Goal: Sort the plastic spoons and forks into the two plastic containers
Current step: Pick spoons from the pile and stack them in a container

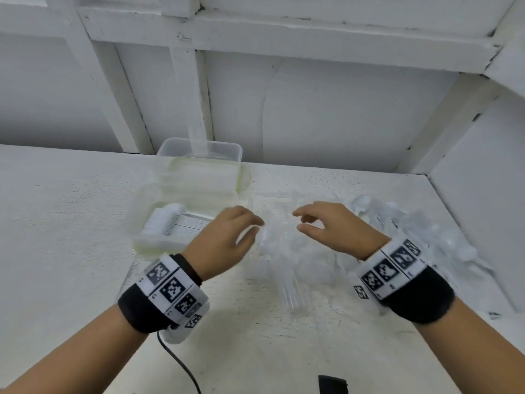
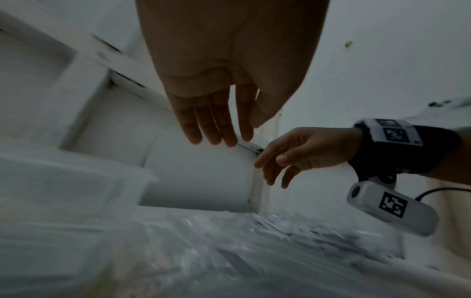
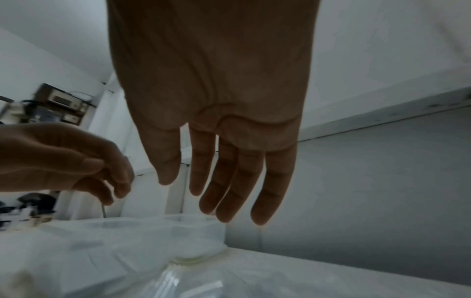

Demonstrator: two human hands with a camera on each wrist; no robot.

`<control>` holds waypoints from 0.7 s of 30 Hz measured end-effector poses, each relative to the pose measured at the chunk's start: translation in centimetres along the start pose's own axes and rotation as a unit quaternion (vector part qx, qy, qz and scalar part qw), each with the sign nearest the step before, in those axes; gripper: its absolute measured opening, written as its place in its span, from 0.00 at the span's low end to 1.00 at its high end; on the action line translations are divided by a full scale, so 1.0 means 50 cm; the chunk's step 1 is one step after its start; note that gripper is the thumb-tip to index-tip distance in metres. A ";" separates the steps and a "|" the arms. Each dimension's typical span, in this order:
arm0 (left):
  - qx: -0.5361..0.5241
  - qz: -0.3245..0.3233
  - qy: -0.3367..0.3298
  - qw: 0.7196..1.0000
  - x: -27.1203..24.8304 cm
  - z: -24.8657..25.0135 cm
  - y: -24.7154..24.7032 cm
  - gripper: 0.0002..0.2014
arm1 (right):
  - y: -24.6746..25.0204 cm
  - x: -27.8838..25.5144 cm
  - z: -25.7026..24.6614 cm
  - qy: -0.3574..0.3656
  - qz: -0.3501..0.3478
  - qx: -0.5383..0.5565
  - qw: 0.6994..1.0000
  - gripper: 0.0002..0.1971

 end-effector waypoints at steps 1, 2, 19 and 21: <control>-0.004 -0.030 -0.016 0.999 0.007 0.017 -0.031 0.22 | -0.002 -0.024 0.028 -0.018 0.000 0.010 1.000 0.17; -0.009 -0.056 -0.027 0.998 0.014 0.031 -0.060 0.20 | -0.006 -0.048 0.055 -0.035 -0.001 0.017 0.999 0.17; 0.149 -0.262 -0.065 0.951 0.038 0.071 -0.261 0.19 | -0.073 -0.105 0.208 -0.182 -0.021 -0.002 0.983 0.17; 0.142 -0.261 -0.059 0.953 0.038 0.067 -0.253 0.18 | -0.088 -0.082 0.198 -0.188 -0.038 0.000 0.981 0.20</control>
Point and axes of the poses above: each hand's wrist, its own x-axis towards the middle knuckle, its own y-axis out of the back of the hand, z = x × y, the point moved 8 cm from there along x, towards the middle knuckle, and after that the axes turned 6 degrees about -y, right-handed, at the moved point
